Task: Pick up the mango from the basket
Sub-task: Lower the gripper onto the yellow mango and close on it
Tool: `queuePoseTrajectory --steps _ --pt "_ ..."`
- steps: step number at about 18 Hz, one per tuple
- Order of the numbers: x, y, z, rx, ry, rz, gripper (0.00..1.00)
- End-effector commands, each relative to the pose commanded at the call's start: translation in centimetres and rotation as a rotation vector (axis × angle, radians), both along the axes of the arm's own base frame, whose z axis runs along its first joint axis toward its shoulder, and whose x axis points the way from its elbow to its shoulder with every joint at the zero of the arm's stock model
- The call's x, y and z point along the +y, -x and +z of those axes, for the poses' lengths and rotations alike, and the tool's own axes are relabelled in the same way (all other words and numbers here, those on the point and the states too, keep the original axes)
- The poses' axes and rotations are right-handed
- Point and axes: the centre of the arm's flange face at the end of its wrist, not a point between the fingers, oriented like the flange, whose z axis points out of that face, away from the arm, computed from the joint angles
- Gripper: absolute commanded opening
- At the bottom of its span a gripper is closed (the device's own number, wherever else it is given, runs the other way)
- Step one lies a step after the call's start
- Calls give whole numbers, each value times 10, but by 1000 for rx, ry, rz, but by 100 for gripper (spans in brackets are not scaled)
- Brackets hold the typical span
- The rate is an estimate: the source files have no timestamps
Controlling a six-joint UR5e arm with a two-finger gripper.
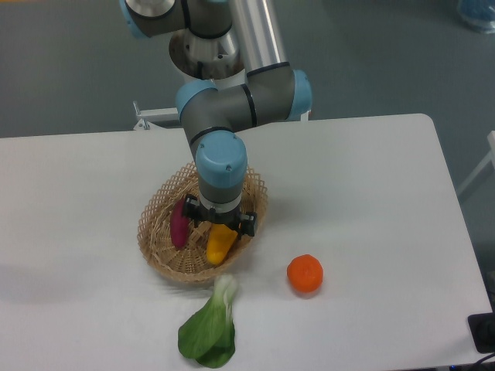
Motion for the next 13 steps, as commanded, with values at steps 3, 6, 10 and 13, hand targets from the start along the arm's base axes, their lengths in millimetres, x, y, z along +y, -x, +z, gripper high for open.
queuePoseTrajectory --steps 3,6,10,13 --pt "1 0 -10 -11 14 -9 100" --pt "1 -1 -12 0 30 -15 76" --pt "1 -2 -12 1 31 -15 35" --pt "1 -2 -9 1 33 -15 26"
